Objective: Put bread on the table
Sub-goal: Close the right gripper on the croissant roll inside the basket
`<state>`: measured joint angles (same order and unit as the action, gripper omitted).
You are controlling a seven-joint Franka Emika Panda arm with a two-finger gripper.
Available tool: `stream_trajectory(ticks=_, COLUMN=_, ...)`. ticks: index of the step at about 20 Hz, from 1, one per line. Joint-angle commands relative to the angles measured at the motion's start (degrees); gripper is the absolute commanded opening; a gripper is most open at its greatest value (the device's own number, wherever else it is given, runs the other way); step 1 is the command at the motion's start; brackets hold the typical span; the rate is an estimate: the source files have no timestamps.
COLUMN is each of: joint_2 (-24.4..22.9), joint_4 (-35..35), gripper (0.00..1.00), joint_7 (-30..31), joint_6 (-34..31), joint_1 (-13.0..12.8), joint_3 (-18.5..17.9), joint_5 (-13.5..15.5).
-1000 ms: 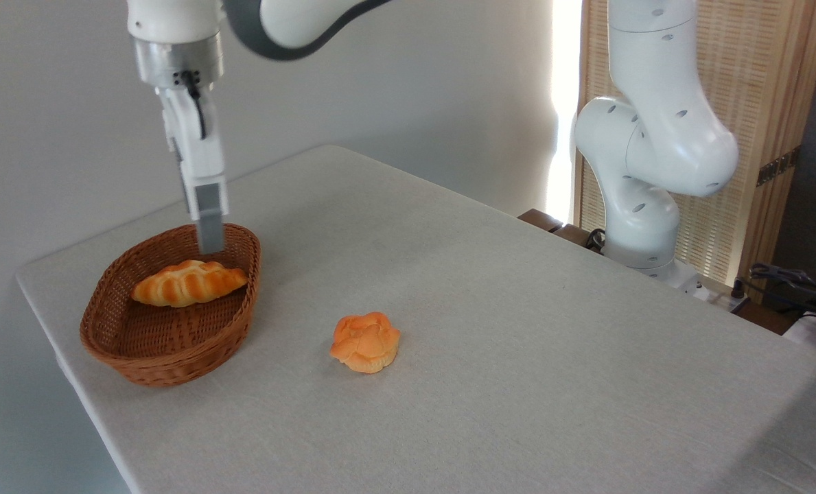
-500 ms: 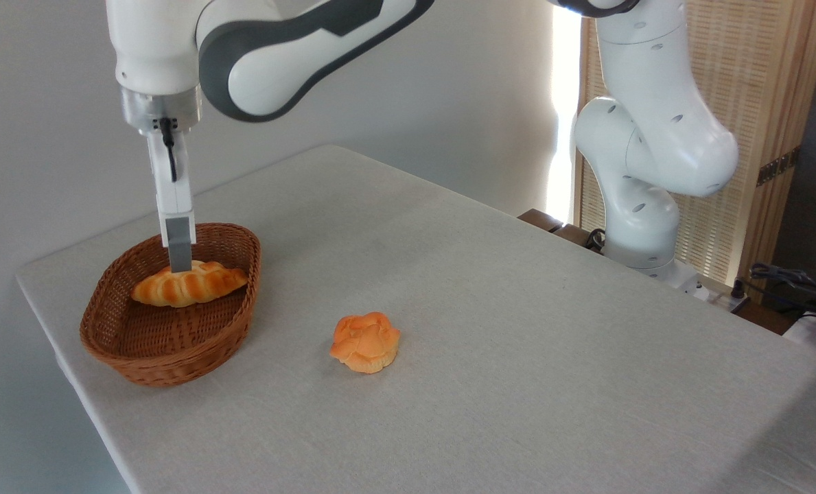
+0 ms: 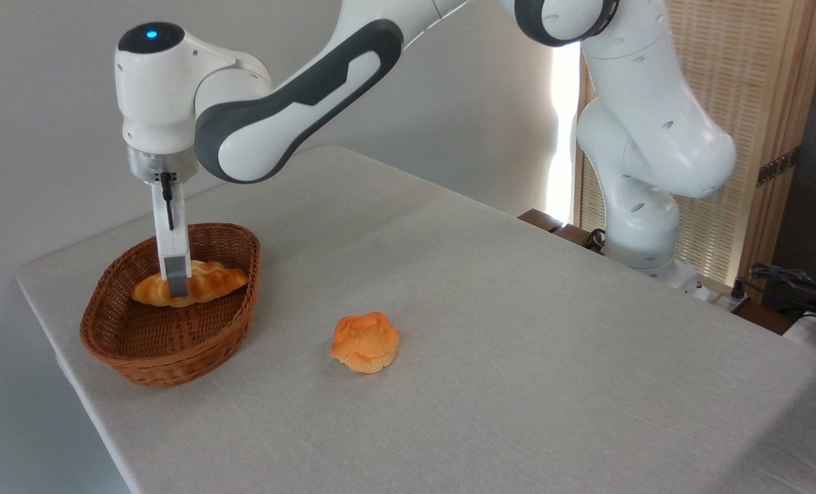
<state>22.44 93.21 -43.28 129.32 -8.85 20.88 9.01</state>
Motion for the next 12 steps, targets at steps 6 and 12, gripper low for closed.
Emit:
stream_trajectory(ticks=6, joint_2=1.73, joint_4=0.92, gripper=0.99, joint_7=0.04, joint_6=2.43, joint_1=-1.25, joint_3=-0.14, joint_5=0.13)
stream_trajectory(ticks=12, joint_2=1.91, joint_4=1.01, gripper=0.28, joint_7=-0.4, joint_6=2.43, joint_1=-1.25, joint_3=-0.14, joint_5=0.04)
